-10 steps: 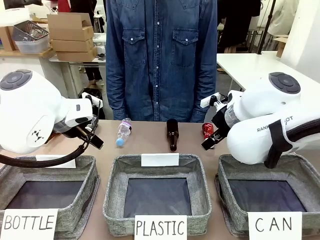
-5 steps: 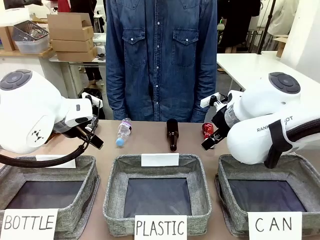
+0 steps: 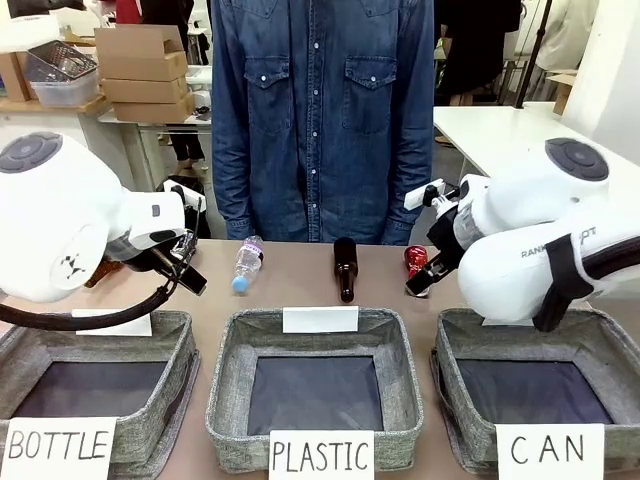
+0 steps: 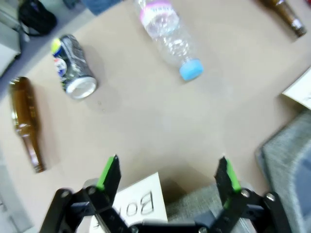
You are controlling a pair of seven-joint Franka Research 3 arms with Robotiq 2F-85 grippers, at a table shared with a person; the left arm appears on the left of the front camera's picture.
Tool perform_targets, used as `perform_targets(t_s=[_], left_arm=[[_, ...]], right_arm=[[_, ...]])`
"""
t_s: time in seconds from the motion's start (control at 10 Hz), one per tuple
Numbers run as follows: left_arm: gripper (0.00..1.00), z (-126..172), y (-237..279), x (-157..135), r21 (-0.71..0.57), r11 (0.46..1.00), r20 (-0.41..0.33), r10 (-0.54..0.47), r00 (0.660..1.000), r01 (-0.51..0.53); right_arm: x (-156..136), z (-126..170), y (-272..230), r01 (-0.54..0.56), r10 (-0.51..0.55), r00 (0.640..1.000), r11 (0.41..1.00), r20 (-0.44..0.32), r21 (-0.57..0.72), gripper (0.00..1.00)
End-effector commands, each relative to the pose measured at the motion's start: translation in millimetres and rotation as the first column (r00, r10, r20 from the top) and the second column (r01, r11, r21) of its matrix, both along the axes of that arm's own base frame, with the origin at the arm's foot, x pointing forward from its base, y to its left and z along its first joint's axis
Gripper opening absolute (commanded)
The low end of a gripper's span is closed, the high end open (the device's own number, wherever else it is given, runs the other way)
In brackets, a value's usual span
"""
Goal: Sort the can waste into the basket.
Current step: Pick up the can waste from the table and place it in the right Fabric basket.
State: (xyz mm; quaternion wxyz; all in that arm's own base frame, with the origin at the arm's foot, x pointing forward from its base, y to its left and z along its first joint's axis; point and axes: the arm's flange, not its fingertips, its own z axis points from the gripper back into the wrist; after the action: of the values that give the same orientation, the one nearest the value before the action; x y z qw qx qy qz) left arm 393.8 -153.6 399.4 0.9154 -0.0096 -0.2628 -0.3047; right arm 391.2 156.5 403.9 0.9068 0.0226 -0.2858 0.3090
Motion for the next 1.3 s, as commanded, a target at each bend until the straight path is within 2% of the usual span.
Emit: perform_targets(t_s=[0.0, 0.1, 0.2, 0.3, 0.4, 0.5, 0.6, 0.7, 0.8, 0.9, 1.0, 1.1, 1.2], left_arm=[[1.0, 91.6, 8.4, -75.3, 0.012, 1.0, -0.016, -0.024, 1.0, 0.024], [1.0, 121.3, 11.4, -114.5, -0.028, 0.994, 0.088, -0.1, 0.991, 0.103], [1.0, 128.5, 7.2, -129.8, -0.036, 0.991, 0.168, -0.118, 0.979, 0.125], [1.0, 120.9, -2.7, -123.9, 0.007, 0.996, 0.285, -0.088, 0.955, 0.09], [1.0, 136.3, -7.0, -84.2, -0.006, 0.997, 0.104, -0.078, 0.991, 0.079], [1.0, 166.8, -9.4, -109.1, -0.006, 0.995, 0.192, -0.099, 0.976, 0.102], [1.0, 163.3, -10.2, -106.1, -0.008, 0.985, 0.128, -0.172, 0.977, 0.175], [1.0, 165.7, -1.4, -106.9, -0.093, 0.967, 0.045, -0.233, 0.971, 0.237], [1.0, 167.0, 14.9, -103.8, -0.243, 0.936, -0.079, -0.282, 0.956, 0.256], [1.0, 167.5, 42.0, -95.8, -0.519, 0.823, -0.192, -0.376, 0.907, 0.231], [1.0, 165.1, 68.7, -84.2, -0.664, 0.744, -0.283, -0.343, 0.896, 0.076], [1.0, 159.4, 94.5, -80.1, -0.791, 0.611, -0.26, -0.386, 0.885, 0.034], [1.0, 151.5, 122.5, -80.8, -0.921, 0.389, -0.157, -0.453, 0.877, 0.036]], right_arm=[[-57.8, 88.3, -59.1, 0.023, -0.022, 1.0, 0.996, -0.003, 0.085, 1.0], [-92.9, 119.0, -79.9, 0.034, -0.049, 0.993, 0.99, 0.105, 0.135, 1.0], [-114.0, 127.5, -82.8, 0.028, -0.057, 0.979, 0.988, 0.194, 0.15, 1.0], [-117.8, 122.3, -73.7, 0.072, -0.111, 0.958, 0.986, 0.264, 0.153, 1.0], [-53.9, 140.4, -60.5, 0.043, -0.059, 0.991, 0.989, 0.116, 0.141, 1.0], [-76.4, 174.5, -72.7, 0.047, -0.08, 0.977, 0.985, 0.198, 0.167, 1.0], [-77.3, 167.0, -74.7, 0.028, -0.062, 0.984, 0.979, 0.166, 0.202, 1.0], [-83.0, 162.2, -85.5, 0.015, -0.049, 0.991, 0.965, 0.125, 0.26, 1.0], [-89.4, 157.8, -103.7, -0.002, -0.017, 0.999, 0.923, 0.045, 0.384, 1.0], [-93.1, 157.0, -133.8, 0.054, 0.06, 0.988, 0.728, -0.141, 0.683, 1.0], [-91.1, 155.4, -163.1, 0.266, 0.091, 0.924, 0.546, -0.372, 0.794, 1.0], [-91.4, 148.7, -192.3, 0.401, 0.118, 0.875, 0.365, -0.469, 0.84, 1.0], [-93.5, 140.3, -214.2, 0.471, 0.126, 0.851, 0.248, -0.51, 0.847, 1.0]])
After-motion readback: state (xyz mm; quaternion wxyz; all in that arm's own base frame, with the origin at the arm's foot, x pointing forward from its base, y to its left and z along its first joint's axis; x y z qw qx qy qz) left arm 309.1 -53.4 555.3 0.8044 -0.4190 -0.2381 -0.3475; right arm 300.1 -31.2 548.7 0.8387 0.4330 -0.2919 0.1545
